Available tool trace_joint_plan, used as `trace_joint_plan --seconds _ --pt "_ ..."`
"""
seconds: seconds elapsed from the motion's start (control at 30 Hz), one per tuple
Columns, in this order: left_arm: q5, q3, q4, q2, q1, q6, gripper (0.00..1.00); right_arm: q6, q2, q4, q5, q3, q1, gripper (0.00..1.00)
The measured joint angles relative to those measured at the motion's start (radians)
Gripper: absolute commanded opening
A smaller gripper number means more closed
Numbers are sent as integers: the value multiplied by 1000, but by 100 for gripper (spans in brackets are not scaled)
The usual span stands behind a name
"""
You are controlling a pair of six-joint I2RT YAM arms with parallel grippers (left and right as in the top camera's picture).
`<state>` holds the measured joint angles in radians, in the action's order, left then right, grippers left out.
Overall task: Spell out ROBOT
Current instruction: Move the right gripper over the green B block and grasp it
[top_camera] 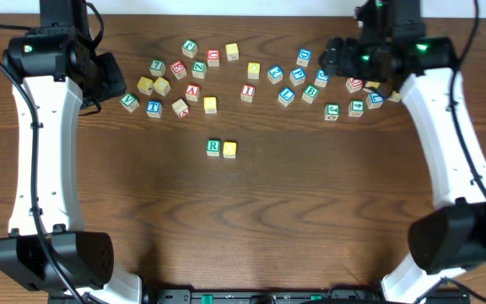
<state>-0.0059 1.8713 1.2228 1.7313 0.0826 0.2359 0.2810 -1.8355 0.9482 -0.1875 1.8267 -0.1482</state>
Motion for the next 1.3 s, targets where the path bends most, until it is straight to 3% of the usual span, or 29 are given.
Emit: trace_joint_plan --seconds 0.33,0.5,0.77,1.3 --pt "0 0 4 0 0 0 42 105 -312 256 117 428 -48 84" --pt "0 0 4 0 0 0 41 176 -416 270 144 442 -49 81" --pt "0 0 6 0 0 0 42 287 -523 274 224 443 -61 66" --pt "0 0 14 0 0 0 42 361 -623 233 271 443 -105 53"
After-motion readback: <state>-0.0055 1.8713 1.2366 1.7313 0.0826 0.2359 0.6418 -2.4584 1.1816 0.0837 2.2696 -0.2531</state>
